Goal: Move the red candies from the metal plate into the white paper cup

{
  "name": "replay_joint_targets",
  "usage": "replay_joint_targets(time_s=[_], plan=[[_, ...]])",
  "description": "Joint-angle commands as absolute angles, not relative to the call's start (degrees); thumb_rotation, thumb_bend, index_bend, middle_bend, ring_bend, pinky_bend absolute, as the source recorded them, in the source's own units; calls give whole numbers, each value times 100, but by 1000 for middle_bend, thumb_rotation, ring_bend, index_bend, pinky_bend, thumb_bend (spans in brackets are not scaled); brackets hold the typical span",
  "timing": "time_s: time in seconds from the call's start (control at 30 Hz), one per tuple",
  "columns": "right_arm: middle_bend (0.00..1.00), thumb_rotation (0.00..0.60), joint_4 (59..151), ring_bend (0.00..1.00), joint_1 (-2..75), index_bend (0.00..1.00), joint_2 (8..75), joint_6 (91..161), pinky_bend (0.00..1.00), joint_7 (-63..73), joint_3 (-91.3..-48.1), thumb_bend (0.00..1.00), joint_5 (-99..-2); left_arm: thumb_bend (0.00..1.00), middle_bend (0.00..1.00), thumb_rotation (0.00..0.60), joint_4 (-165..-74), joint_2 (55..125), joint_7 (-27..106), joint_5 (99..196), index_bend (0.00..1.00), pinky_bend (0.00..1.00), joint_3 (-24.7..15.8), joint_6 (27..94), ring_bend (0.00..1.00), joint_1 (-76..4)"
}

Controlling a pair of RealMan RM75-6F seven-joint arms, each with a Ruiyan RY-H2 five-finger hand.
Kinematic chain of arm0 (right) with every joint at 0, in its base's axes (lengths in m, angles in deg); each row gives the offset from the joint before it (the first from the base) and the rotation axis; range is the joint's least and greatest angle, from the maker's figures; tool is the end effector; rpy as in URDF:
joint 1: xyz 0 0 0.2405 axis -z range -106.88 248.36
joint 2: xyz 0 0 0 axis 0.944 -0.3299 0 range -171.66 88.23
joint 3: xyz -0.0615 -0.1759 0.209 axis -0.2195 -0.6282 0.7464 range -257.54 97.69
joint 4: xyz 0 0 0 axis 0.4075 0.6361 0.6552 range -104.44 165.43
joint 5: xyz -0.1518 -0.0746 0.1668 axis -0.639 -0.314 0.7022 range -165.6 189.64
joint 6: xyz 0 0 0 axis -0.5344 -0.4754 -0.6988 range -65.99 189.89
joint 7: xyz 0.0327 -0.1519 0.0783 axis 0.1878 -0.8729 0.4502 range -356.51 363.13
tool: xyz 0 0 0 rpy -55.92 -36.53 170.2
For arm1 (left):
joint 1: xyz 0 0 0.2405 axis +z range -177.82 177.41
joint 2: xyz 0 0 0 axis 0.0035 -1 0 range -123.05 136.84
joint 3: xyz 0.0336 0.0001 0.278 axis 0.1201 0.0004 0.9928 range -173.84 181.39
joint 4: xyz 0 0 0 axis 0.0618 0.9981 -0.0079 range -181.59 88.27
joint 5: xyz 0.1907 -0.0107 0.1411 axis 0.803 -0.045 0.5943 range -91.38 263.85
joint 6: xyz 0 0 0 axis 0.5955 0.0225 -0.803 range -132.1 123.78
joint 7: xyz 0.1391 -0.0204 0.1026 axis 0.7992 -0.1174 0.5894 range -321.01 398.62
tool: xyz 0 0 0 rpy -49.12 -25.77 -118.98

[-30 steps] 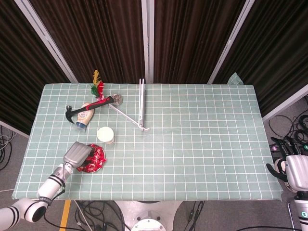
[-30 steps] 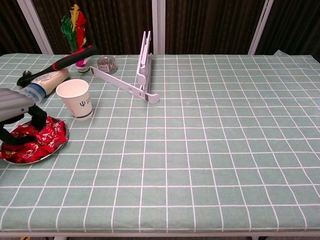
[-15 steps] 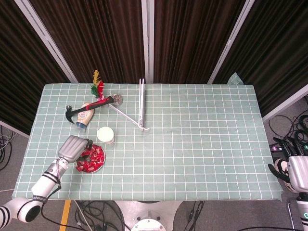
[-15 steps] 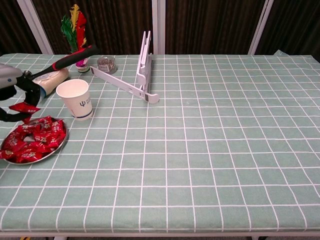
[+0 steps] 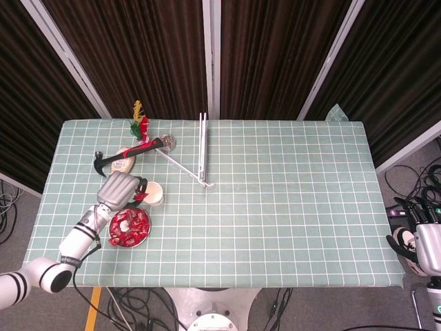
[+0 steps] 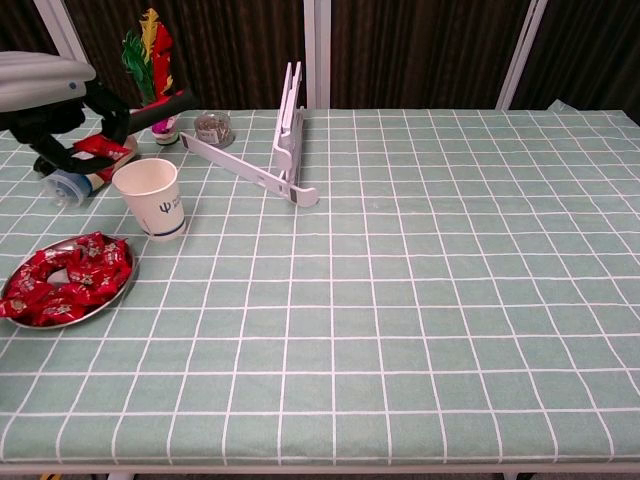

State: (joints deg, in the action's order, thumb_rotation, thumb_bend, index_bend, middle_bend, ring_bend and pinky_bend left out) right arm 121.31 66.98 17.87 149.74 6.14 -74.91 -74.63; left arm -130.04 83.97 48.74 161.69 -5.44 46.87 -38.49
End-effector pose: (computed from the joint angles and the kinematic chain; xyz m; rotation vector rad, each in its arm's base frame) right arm -0.3493 -0.2176 0.1887 1.3521 -0.7997 0.9157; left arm -0.2121 0.4016 0.0123 -1.9152 -0.8388 -0.8478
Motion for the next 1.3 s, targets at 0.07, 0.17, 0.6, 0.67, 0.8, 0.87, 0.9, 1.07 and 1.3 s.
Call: replay_joint_targets(time_s=[0.07, 0.17, 0.6, 0.67, 0.8, 0.87, 0.9, 1.07, 1.3], plan=[[254, 600, 12128, 131, 6703, 170, 1779, 14962, 331, 609, -7480, 127, -7426, 437, 713, 600, -12776, 8587, 4820, 15996, 640, 1000, -655, 4466, 928, -4070], [254, 600, 12119, 131, 6710, 170, 1773, 14948, 332, 612, -7473, 127, -7389, 435, 713, 600, -12634, 8698, 4815, 15896, 640, 1000, -683, 4375, 929, -4175], [254, 600, 12097, 131, 6677, 170, 1782, 14858, 335, 620, -7458, 127, -7339, 423, 694, 600, -12477, 8906, 4799, 15726, 631, 1000, -601, 4317, 928, -4322], [254, 600, 12103, 132, 6679, 170, 1780, 14865, 336, 618, -7461, 127, -7350, 421, 678, 600, -12402, 8961, 4821, 15692, 622, 1000, -576, 4328, 928, -4325], [255, 600, 12107, 141, 6693, 170, 1772, 14891, 345, 621, -7462, 127, -7359, 419, 621, 600, -12379, 8986, 4886, 15618, 584, 1000, -519, 4345, 928, -4305], [256, 600, 12111, 142, 6700, 170, 1766, 14903, 348, 624, -7463, 127, -7364, 419, 593, 600, -12394, 8973, 4923, 15575, 557, 1000, -490, 4362, 928, -4283], [256, 600, 12114, 142, 6702, 170, 1763, 14906, 349, 625, -7465, 127, -7368, 418, 575, 600, -12411, 8961, 4936, 15555, 536, 1000, -477, 4363, 927, -4274], [256, 600, 12134, 142, 6714, 170, 1743, 14925, 355, 639, -7479, 127, -7401, 417, 496, 600, -12496, 8902, 4988, 15498, 419, 1000, -414, 4424, 924, -4215], [256, 600, 12179, 142, 6726, 170, 1708, 14960, 361, 632, -7484, 127, -7440, 413, 418, 600, -12734, 8731, 5014, 15509, 335, 1000, -376, 4717, 912, -4056]])
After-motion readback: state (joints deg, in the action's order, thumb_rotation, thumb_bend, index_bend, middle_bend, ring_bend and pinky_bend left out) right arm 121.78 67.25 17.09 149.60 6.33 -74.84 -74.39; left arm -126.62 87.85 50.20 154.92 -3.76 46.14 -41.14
